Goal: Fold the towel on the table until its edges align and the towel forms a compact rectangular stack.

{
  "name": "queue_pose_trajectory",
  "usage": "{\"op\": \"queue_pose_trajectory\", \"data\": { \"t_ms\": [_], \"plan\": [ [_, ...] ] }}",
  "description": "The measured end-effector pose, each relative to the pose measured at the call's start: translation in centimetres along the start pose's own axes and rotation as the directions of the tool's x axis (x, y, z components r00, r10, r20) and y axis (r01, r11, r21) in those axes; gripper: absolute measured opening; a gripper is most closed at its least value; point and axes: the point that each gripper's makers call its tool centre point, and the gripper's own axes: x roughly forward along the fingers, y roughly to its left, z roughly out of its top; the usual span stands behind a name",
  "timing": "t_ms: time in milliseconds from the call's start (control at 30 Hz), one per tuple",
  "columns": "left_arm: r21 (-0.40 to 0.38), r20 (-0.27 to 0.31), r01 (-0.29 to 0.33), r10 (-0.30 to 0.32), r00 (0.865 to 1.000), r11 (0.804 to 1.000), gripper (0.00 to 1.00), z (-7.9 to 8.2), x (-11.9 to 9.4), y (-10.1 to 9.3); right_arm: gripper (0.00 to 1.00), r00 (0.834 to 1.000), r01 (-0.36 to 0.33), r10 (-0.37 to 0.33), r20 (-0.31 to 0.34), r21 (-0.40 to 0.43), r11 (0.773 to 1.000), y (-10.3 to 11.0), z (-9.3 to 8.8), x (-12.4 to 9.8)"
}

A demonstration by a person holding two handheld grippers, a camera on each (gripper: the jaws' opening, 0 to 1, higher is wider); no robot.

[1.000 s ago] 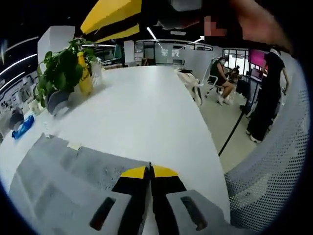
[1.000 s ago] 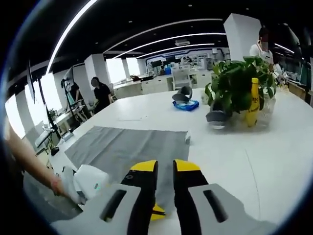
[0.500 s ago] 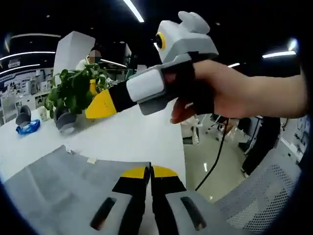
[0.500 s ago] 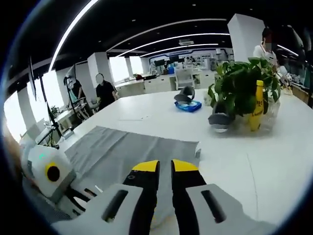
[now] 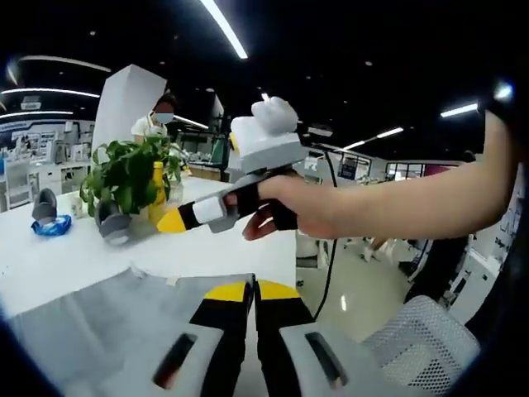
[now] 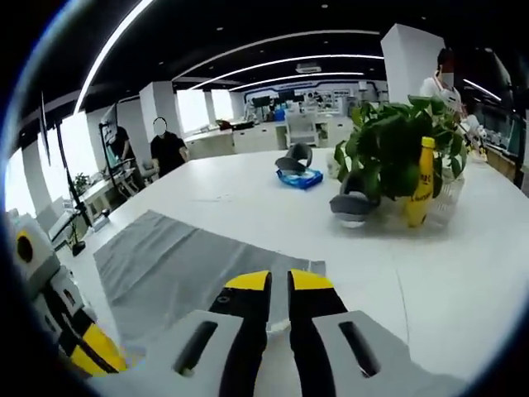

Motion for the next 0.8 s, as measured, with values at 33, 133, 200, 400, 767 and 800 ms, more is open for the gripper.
{"op": "queue_pose_trajectory", "data": {
  "t_ms": [33, 133, 200, 400, 767, 800],
  "plan": [
    [-0.002, 0.006, -0.005, 0.005, 1.0, 1.0, 0.02, 0.2, -0.2, 0.1, 0.04, 1.0, 0.004, -0.004, -0.015, 0.004, 1.0, -0.6, -0.2, 0.7],
    [-0.01, 0.018, -0.016, 0.016, 1.0, 1.0, 0.02, 0.5, -0.9, 0.4, 0.04, 0.998, 0.018, -0.017, -0.055, 0.024, 1.0, -2.3, -0.7, 2.5],
    [-0.008, 0.021, -0.021, 0.021, 1.0, 1.0, 0.02, 0.5, -1.4, 0.4, 0.06, 0.996, 0.023, -0.017, -0.087, 0.069, 0.997, -3.3, -1.1, 3.9],
    [-0.012, 0.009, -0.034, 0.034, 0.999, 0.999, 0.02, -0.4, -1.7, 0.9, 0.11, 0.968, 0.114, -0.081, -0.236, 0.133, 0.984, -6.6, -3.4, 7.6],
    [-0.021, -0.005, -0.047, 0.047, 0.999, 0.999, 0.02, -1.1, -1.8, 1.0, 0.17, 0.926, 0.161, -0.061, -0.372, 0.243, 0.957, -7.3, -7.2, 12.9],
    [-0.018, -0.005, -0.046, 0.046, 0.999, 0.999, 0.02, -1.1, -1.8, 1.0, 0.17, 0.927, 0.163, -0.06, -0.369, 0.254, 0.953, -7.2, -7.1, 13.2]
  ]
}}
